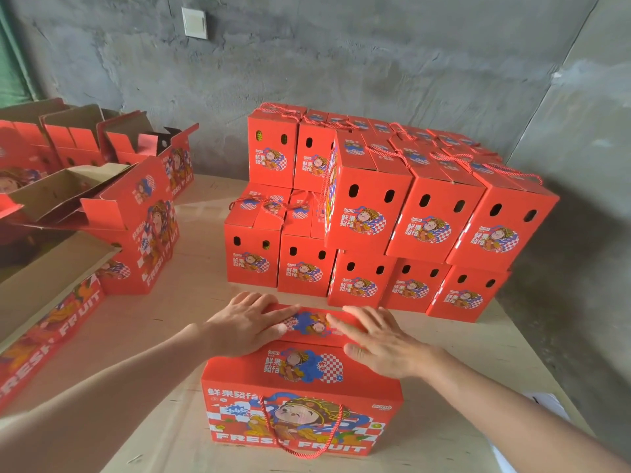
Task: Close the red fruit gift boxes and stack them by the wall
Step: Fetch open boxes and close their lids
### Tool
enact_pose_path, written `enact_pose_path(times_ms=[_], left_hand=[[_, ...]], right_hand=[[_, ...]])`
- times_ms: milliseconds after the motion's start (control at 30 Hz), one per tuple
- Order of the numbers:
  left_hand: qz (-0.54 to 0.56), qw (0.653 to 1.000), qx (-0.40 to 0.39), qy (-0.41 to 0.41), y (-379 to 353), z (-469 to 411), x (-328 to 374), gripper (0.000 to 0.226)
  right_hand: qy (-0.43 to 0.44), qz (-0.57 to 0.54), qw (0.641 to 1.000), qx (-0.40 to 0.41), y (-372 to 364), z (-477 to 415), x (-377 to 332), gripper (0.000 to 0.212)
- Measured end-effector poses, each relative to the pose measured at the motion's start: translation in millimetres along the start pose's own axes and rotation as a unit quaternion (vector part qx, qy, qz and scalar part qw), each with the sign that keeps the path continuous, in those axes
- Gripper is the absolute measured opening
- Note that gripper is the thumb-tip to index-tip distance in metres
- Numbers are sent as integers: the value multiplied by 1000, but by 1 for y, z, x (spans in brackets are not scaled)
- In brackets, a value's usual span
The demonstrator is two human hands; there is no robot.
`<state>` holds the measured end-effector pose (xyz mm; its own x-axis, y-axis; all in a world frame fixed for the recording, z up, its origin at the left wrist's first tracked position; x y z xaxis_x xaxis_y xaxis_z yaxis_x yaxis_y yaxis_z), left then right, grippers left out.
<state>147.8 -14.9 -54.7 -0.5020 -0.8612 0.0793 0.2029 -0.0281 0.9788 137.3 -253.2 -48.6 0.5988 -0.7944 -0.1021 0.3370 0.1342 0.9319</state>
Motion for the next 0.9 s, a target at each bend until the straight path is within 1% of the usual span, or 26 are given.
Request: enact_pose_path(times_ms=[67,133,200,233,300,333,400,500,600,667,733,800,833,900], left_hand=[[-18,1000,1,4,-2,0,3,87],[-31,999,-15,5,-3,-2,6,78],[-44,999,-28,14,0,-4,6,58],[-52,998,-33,26,1,-4,7,53],[-68,996,-32,52,-1,-1,20,53],[-59,996,-25,57,-8,2,33,53],[-4,998,10,63,-20,6,62,55],[29,997,19,65,-28,11,82,57],[34,997,41,58,-23,14,79,58],[26,997,60,29,-19,14,73,58],[18,998,65,-9,-15,11,62,54],[4,998,61,-24,-8,5,46,47],[-10,998,57,-9,-4,0,35,46],[-47,996,54,57,6,-10,16,44]], right_hand=[[-6,-18,1000,8,-7,-1,0,50],[-13,-21,1000,0,-7,-2,2,46],[-20,-9,1000,-4,-5,-3,2,45],[-20,1,1000,5,-4,-2,1,46],[-10,25,999,29,-5,1,-4,47],[1,32,999,43,-7,2,-7,48],[17,28,997,65,-10,1,-11,48],[8,0,998,56,-10,0,-12,45],[1,-28,997,75,-10,0,-11,40],[5,-47,994,103,-6,2,-10,44],[12,-59,991,115,-4,6,-7,46],[12,-60,992,112,-5,10,-3,48],[2,-51,993,109,-7,11,-2,50],[-48,-44,992,109,-14,11,-6,52]])
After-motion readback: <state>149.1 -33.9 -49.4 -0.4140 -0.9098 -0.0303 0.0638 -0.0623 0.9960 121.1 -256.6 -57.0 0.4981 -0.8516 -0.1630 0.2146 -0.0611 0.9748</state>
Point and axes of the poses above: each hand's wrist, its own z-axis away from the middle knuckle, its own y-axis out of the back of the hand, x = y × z, the point moved 5 cm from there along -z, towards the middle knuckle, and after that the axes turned 7 degrees about -x, right-handed, at the moved point
